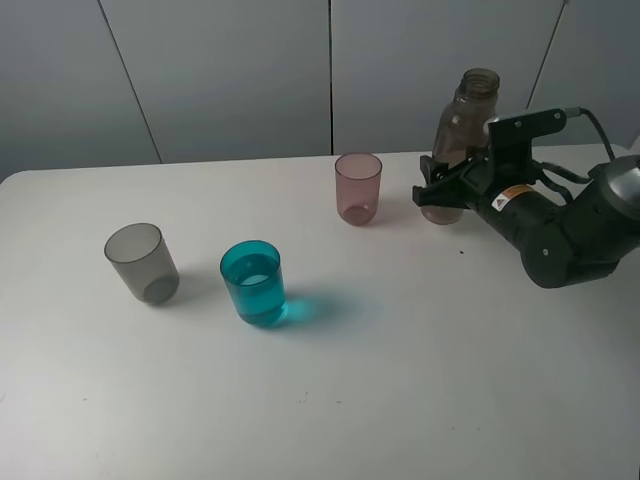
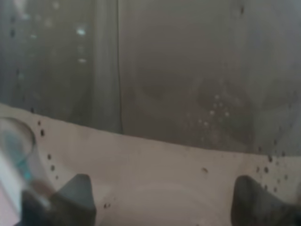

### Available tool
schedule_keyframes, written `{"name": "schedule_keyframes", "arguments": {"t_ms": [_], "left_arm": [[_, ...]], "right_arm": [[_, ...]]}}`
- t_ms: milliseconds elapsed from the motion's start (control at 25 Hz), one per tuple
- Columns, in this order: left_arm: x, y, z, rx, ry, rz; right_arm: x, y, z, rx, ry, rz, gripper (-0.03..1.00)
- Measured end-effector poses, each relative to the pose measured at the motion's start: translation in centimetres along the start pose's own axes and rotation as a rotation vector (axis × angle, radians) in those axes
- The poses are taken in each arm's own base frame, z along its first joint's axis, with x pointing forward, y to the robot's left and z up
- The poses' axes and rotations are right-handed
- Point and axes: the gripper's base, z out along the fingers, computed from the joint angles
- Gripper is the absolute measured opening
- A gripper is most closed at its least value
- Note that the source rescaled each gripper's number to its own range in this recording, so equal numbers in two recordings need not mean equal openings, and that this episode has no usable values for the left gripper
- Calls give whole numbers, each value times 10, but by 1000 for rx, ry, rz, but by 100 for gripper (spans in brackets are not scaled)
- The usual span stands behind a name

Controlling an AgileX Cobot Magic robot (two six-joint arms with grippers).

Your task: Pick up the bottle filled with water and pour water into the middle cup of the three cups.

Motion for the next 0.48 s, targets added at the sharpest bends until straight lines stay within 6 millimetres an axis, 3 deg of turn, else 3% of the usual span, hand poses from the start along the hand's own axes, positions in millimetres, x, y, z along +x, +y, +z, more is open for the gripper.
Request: {"name": "schedule_keyframes", "arguments": {"t_ms": [280, 480], "left_arm": [[0, 0, 0, 0, 0, 0], [0, 0, 0, 0, 0, 2]], "right_arm": [[16, 0, 3, 3, 46, 21, 2], [16, 0, 3, 3, 47, 30, 2]]}}
